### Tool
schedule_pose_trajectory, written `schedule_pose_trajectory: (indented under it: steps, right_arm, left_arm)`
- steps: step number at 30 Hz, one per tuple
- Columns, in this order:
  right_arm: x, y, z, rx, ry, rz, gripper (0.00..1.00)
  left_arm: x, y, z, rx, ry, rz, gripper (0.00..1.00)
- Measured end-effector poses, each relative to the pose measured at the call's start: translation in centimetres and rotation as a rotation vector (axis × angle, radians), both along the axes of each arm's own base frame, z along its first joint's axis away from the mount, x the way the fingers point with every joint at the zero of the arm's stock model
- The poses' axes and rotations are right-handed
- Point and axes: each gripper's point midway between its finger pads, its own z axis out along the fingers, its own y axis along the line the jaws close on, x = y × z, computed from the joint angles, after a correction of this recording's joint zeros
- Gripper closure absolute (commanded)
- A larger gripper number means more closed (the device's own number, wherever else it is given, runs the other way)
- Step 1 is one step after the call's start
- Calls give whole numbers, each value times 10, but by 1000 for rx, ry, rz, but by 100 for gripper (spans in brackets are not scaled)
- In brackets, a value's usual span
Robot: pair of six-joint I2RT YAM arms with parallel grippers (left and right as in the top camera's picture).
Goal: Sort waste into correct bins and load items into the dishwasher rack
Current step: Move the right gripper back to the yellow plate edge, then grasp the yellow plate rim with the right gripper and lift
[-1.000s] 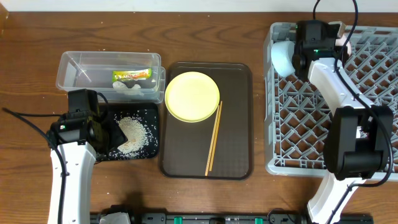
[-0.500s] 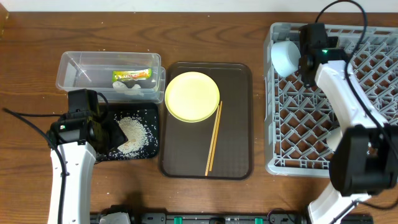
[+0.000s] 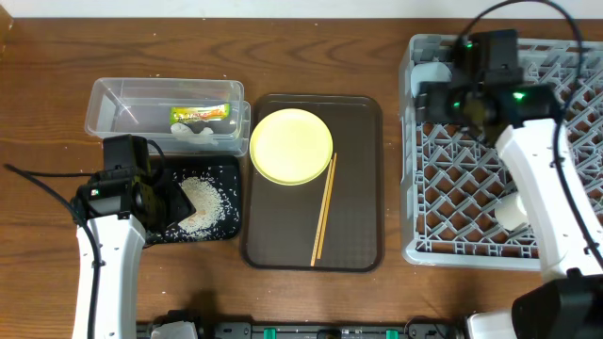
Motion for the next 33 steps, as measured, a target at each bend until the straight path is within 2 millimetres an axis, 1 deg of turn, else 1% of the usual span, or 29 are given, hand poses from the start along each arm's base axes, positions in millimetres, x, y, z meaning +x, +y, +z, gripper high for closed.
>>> schedule_pose_trajectory:
  steps: [3,4,7,9,10,11,13,15,18,22,25,28,30,32,33]
  right_arm:
    - [-8,43,-1,80,16,120,25]
    - [-10,54,-2,88,17,148,25]
    - [-15,89,-13,90,34,232,27]
    - [-17,107,-26,80,55,266,29]
    - [-18,120,-39,69,74,291,30]
    - [-18,122,-44,62,81,294,31]
    - [-18,136,-65,41,115,306,34]
    - [-19,146,-88,20,155,300,39]
    - [-16,157,-117,5,194,283,47]
    - [-10,162,-149,-7,228,252,54]
    - [-6,164,-167,-17,239,229,60]
    - [-1,167,-183,-13,241,210,69]
    - [1,170,-192,-9,246,197,78]
    - [4,170,-195,-4,242,183,82]
    - [5,171,-194,-1,238,178,89]
  left_arm:
    - [0,0,0,0,0,0,28]
    - [0,0,0,0,0,0,29]
    - [0,0,0,0,0,0,28]
    - [0,0,0,0,0,0,29]
    - [0,0,0,0,0,0,28]
    - [0,0,0,0,0,0,29]
    - [0,0,0,0,0,0,28]
    - [0,0,0,0,0,0,28]
    - [0,0,0,0,0,0,29]
    - [0,0,0,0,0,0,28]
    - [0,0,0,0,0,0,28]
    - [0,0,0,0,0,0,29]
    - [0,0,0,0,0,0,28]
    - [0,0,0,0,0,0,28]
    - [0,0,0,0,0,0,28]
